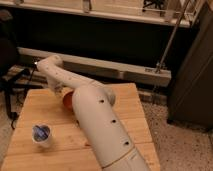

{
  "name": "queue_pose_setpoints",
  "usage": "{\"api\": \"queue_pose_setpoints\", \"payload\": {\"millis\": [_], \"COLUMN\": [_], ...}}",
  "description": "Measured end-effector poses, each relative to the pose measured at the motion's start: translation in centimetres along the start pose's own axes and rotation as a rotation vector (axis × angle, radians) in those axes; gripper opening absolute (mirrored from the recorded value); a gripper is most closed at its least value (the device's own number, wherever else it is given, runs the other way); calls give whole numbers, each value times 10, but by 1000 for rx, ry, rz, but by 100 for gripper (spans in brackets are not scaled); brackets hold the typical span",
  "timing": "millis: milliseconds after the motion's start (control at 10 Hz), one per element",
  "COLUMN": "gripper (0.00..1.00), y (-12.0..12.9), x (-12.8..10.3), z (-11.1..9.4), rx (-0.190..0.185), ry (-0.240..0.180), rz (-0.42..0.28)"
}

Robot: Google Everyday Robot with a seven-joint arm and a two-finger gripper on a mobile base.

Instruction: Push the ceramic bowl across the table

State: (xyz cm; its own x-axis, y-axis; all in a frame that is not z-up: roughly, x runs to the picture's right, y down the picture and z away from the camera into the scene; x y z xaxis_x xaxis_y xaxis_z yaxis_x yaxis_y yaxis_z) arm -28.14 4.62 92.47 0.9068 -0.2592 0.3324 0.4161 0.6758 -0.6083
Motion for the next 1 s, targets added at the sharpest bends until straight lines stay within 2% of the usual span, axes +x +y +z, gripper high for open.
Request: {"api": "queue_pose_setpoints", "payload": {"millis": [500,800,1000], "gripper": [45,45,45], "y": [40,72,88], "x": [67,98,117], "z": [-21,-11,-5], "rx": [-28,-68,-81], "ry": [74,75,70], "rz": [132,209,257]}}
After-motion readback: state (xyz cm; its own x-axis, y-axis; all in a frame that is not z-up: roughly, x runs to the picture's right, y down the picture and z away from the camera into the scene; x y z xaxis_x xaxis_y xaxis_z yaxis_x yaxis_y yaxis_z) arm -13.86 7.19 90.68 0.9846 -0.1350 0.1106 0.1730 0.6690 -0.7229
